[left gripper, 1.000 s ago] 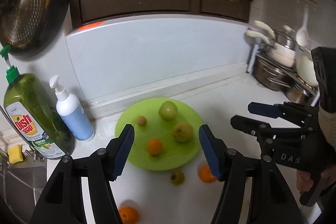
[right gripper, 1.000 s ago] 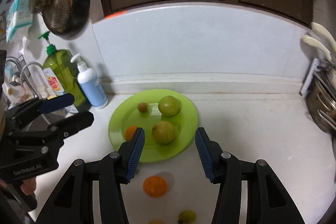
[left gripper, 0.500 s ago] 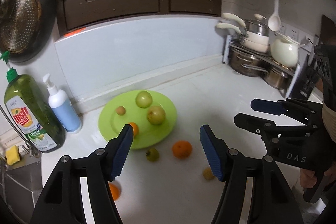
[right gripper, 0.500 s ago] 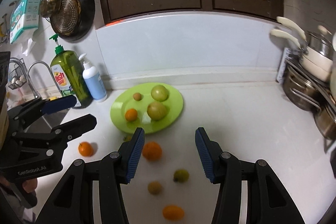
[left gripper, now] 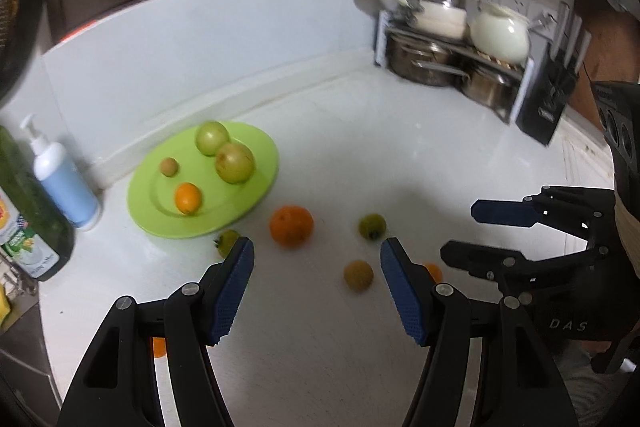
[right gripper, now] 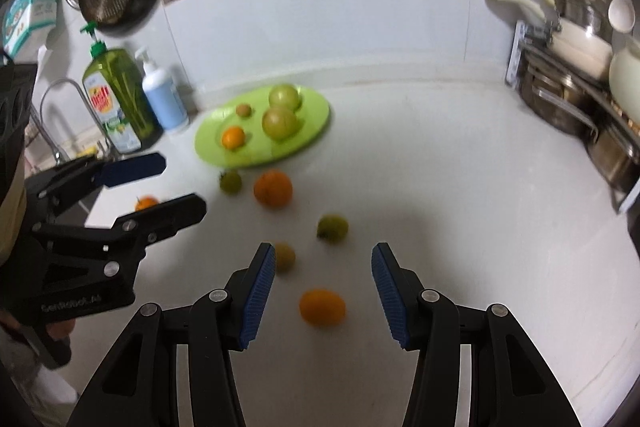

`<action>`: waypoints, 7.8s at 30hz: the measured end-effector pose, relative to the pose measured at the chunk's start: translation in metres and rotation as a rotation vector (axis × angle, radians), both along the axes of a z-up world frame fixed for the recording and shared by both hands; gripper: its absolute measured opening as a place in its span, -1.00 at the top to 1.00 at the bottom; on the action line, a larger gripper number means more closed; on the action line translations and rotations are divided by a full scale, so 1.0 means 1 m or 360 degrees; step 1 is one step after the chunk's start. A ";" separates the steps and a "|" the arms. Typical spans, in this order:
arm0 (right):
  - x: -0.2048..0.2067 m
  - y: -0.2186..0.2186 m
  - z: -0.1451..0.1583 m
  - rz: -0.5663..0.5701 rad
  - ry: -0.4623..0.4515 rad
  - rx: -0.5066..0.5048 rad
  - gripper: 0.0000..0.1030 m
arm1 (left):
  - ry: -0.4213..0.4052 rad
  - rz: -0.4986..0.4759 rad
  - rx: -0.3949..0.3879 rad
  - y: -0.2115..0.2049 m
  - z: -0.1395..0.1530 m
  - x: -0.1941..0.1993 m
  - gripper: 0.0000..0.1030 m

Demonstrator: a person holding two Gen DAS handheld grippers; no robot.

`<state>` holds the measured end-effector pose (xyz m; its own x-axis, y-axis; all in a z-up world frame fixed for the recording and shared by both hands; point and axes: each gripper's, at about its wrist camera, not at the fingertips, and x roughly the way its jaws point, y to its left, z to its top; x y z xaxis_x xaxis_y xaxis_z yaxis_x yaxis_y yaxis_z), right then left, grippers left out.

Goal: Organize fruits
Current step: 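Move both open tools back toward the remaining fruit on the counter, then grasp the kiwi with the left tool while the right tool grasps the orange, then carry the kiwi in the left tool while the right tool carries the orange over the plate, then open the left tool releasing the kiwi while the right tool releases the orange onto the plate, then move both open tools back toward the fruit left on the counter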

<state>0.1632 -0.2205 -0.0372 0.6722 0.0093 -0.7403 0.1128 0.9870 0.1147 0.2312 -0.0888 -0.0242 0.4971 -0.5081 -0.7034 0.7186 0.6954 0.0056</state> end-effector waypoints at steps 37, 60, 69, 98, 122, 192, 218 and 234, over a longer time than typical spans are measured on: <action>0.016 -0.006 -0.070 -0.0009 0.0310 0.0205 0.15 | 0.0267 -0.0304 0.0154 -0.047 -0.083 0.023 0.18; 0.017 -0.006 -0.068 0.0008 0.0271 0.0233 0.29 | 0.0278 -0.0156 0.0119 -0.027 -0.070 0.014 0.47; 0.019 0.003 -0.055 0.0066 0.0206 0.0198 0.29 | 0.0246 -0.0030 0.0027 -0.012 -0.052 0.012 0.47; 0.073 0.028 0.026 0.0369 -0.0168 0.0107 0.29 | -0.0012 0.0460 -0.0176 0.044 0.020 0.035 0.48; 0.202 0.047 0.039 0.0549 -0.0170 0.0006 0.29 | 0.0012 0.0619 -0.0108 0.065 0.024 0.144 0.48; 0.173 0.051 0.069 0.0412 -0.0299 -0.0070 -0.04 | -0.0106 0.0683 -0.0074 0.081 0.056 0.108 0.05; 0.052 0.053 0.037 -0.0149 -0.0399 -0.0308 -0.29 | -0.0217 0.1115 -0.0057 0.132 0.031 0.004 -0.38; 0.019 0.031 -0.016 -0.0410 -0.0212 -0.0184 -0.32 | -0.0166 0.1158 0.0062 0.129 -0.024 -0.011 -0.54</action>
